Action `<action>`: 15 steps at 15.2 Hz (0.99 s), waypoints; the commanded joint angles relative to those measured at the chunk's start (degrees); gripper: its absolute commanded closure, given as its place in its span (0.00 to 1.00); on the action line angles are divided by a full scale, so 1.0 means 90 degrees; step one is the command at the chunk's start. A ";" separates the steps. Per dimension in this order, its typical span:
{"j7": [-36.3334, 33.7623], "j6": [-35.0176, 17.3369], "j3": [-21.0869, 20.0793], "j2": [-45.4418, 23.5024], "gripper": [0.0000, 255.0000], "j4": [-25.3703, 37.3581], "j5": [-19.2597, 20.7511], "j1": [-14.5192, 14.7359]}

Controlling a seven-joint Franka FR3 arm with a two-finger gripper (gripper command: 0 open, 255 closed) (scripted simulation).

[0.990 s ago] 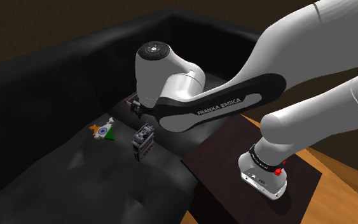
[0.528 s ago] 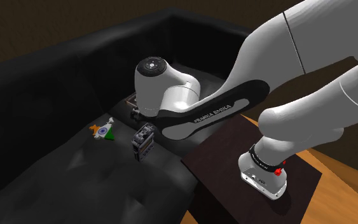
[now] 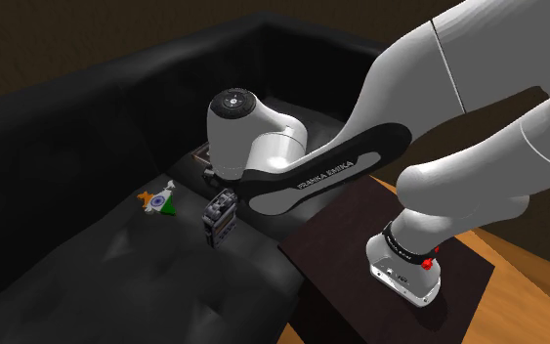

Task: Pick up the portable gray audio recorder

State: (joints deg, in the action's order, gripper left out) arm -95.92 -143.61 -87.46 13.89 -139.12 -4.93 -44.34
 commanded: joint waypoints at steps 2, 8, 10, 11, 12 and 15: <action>0.0001 0.0006 0.0000 -0.0001 1.00 -0.0006 -0.0002 0.0011; 0.0263 0.0464 0.1113 0.0239 1.00 0.0130 -0.0272 0.1068; 0.0389 0.0654 0.1422 0.0371 1.00 0.0197 -0.0409 0.1346; 0.0448 0.0749 0.1559 0.0436 1.00 0.0233 -0.0470 0.1466; 0.0504 0.0844 0.1685 0.0500 1.00 0.0270 -0.0528 0.1572; 0.0655 0.1130 0.2014 0.0680 1.00 0.0390 -0.0676 0.1838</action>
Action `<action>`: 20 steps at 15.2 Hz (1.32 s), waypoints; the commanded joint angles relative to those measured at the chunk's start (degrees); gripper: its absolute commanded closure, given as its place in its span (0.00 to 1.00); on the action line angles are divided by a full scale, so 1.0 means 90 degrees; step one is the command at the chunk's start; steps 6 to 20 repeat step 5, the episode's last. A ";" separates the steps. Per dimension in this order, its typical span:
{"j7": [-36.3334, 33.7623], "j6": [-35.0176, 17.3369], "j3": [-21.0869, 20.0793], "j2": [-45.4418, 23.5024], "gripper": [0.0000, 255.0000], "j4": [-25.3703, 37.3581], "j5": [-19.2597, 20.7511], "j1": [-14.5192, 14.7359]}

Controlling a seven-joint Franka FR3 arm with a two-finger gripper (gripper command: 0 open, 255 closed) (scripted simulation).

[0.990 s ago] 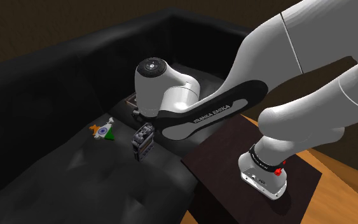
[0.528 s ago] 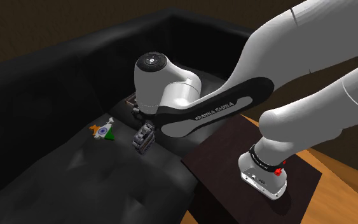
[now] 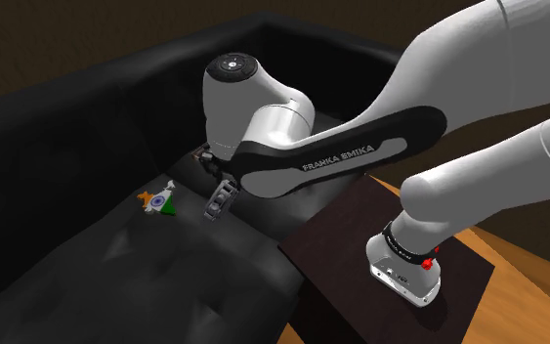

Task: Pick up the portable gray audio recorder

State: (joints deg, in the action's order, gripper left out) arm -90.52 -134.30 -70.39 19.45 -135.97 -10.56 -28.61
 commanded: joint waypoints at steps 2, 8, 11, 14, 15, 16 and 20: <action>0.0142 0.0284 0.0306 0.0173 1.00 0.0127 -0.0128 0.0232; 0.0188 0.0393 0.0405 0.0233 1.00 0.0179 -0.0168 0.0303; 0.0188 0.0393 0.0405 0.0233 1.00 0.0179 -0.0168 0.0303; 0.0188 0.0393 0.0405 0.0233 1.00 0.0179 -0.0168 0.0303; 0.0188 0.0393 0.0405 0.0233 1.00 0.0179 -0.0168 0.0303; 0.0188 0.0393 0.0405 0.0233 1.00 0.0179 -0.0168 0.0303; 0.0188 0.0393 0.0405 0.0233 1.00 0.0179 -0.0168 0.0303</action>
